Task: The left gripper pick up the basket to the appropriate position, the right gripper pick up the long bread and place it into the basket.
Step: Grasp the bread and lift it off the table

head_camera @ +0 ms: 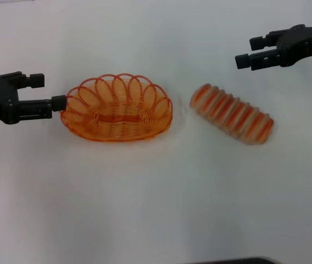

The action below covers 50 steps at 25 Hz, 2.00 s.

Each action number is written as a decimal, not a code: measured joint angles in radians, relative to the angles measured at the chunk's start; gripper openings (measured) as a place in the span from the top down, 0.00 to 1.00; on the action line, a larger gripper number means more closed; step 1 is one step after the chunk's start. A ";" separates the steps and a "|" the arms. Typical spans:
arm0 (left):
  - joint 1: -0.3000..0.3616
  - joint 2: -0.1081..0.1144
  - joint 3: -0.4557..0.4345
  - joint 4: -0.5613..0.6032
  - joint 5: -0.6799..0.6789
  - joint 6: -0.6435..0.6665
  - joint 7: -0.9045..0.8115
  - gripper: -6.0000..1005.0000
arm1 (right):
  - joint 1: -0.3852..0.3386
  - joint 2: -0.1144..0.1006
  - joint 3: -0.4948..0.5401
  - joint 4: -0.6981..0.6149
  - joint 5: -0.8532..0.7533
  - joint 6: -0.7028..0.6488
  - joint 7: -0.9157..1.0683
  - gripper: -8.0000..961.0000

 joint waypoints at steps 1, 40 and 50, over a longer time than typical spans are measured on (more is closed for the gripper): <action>0.000 0.001 0.000 0.000 0.002 -0.005 0.003 0.12 | 0.010 -0.001 -0.002 -0.002 -0.014 -0.009 0.022 0.15; -0.003 0.017 -0.036 0.052 0.018 -0.035 0.081 0.13 | 0.313 0.070 -0.325 -0.045 -0.616 -0.081 0.572 0.04; 0.014 0.013 -0.045 0.056 0.028 -0.015 0.088 0.13 | 0.312 0.081 -0.390 -0.029 -0.600 -0.057 0.574 0.05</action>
